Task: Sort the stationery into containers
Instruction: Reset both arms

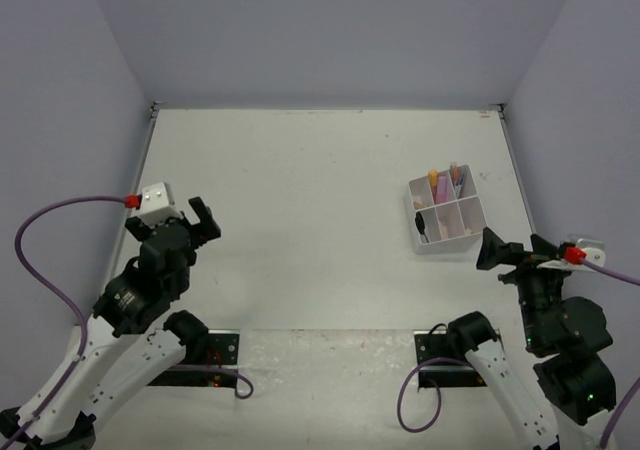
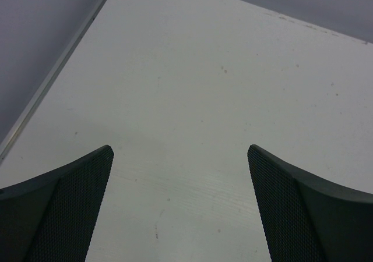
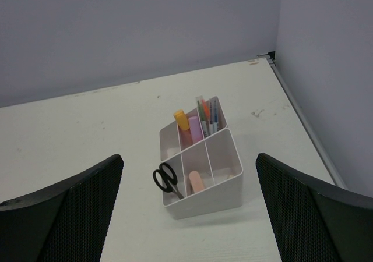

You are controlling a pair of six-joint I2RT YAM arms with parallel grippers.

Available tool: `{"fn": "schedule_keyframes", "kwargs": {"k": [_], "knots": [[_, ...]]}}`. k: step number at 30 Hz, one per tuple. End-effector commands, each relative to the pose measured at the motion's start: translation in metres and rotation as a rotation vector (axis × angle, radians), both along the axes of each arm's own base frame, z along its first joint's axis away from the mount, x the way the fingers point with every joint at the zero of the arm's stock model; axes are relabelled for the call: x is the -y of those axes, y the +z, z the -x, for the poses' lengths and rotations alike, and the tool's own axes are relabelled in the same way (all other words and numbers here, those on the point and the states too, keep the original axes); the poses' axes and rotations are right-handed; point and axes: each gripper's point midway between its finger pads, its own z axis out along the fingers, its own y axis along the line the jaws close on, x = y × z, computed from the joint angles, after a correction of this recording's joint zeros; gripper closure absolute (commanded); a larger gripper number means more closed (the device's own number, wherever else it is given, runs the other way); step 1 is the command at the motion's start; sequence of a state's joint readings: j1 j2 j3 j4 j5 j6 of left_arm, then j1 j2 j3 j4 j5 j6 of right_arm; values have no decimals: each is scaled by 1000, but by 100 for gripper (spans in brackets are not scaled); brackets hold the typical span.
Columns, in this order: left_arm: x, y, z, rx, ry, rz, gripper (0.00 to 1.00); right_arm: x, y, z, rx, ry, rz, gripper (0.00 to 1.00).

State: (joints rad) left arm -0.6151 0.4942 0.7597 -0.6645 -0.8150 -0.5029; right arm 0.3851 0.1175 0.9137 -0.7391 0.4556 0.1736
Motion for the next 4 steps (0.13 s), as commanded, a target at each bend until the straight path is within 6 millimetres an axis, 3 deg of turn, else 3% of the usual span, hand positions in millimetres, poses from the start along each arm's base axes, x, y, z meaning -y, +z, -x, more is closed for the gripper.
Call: {"fn": "schedule_keyframes", "kwargs": {"k": [1, 4], "knots": [[-2, 5, -3, 27, 3, -8, 0, -1, -1, -10, -16, -23, -3, 1], [-1, 5, -3, 27, 1, -10, 0, 2, -2, -12, -16, -45, -19, 1]]}}
